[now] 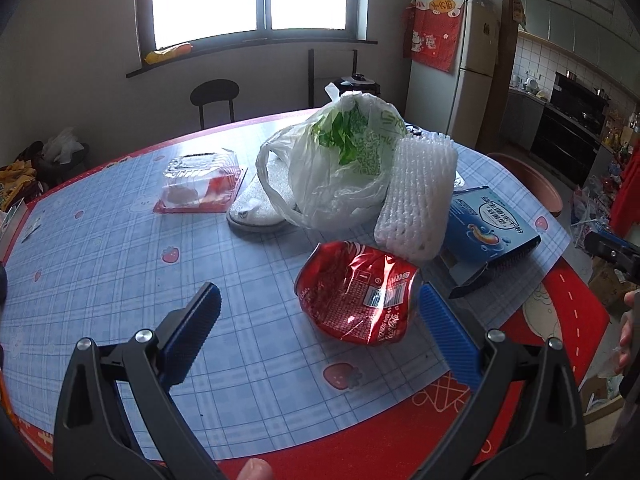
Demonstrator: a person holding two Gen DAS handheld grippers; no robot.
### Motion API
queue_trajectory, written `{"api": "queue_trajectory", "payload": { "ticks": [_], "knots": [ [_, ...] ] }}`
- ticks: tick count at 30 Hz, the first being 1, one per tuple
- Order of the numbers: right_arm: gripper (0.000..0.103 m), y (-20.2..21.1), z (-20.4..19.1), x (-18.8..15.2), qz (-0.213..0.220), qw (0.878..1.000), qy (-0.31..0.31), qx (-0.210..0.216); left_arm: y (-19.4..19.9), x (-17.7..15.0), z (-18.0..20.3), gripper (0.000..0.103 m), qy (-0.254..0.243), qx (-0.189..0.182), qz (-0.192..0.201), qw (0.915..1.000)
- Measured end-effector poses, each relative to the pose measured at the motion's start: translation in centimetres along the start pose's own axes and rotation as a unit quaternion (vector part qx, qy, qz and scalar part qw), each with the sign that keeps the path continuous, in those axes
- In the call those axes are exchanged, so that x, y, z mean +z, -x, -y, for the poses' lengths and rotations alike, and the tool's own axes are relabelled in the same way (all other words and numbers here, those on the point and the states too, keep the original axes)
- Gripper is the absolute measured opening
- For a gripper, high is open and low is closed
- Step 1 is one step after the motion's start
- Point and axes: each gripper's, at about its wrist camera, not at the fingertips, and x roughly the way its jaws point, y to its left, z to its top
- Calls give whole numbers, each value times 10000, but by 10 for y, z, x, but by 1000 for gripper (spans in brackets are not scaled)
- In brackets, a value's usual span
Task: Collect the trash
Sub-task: 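Grasp the red Coke can with the left tool while the right tool reaches for the foam net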
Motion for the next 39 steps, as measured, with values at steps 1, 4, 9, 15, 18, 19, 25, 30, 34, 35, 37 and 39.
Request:
{"api": "queue_trajectory", "payload": {
  "ticks": [1, 4, 9, 15, 18, 19, 25, 30, 34, 35, 37, 39],
  "knots": [
    [98, -3, 3, 0, -49, 9999, -69, 58, -2, 0, 0, 97, 11, 7, -25, 10000],
    [98, -5, 4, -2, -45, 9999, -78, 119, -5, -3, -3, 97, 104, -24, -126, 9999],
    [98, -5, -8, -5, -39, 9999, 20, 127, -21, -11, -24, 97, 749, -404, -418, 9955],
    [98, -12, -27, -9, -56, 9998, -52, 184, -43, -17, -49, 71, 1315, -977, -707, 9840],
    [98, -15, -41, -11, 9, 9996, -105, 267, -59, -15, -71, 67, 2116, -1604, -903, 9599],
    [98, -17, -46, -12, 15, 9996, -106, 277, -63, -15, -75, 67, 2314, -1785, -924, 9519],
    [98, -30, -72, -13, -95, 9995, -108, 282, -80, -20, -78, 68, 2698, -2254, -1215, 9283],
    [98, -29, -88, -10, -83, 9998, 50, 181, -93, -28, -74, 68, 2929, -2527, -1346, 9123],
    [98, -25, -94, -12, -97, 9997, 176, 104, -105, -32, -64, 66, 2960, -2597, -1362, 9091],
    [98, -24, -93, -13, -104, 9997, 191, 75, -107, -32, -61, 66, 2982, -2651, -1345, 9070],
    [98, -20, -89, -14, -101, 9998, 161, 30, -110, -31, -55, 66, 3032, -2736, -1322, 9032],
    [98, -18, -85, -14, -82, 9999, 87, 14, -113, -31, -50, 66, 3071, -2762, -1290, 9015]
  ]
}}
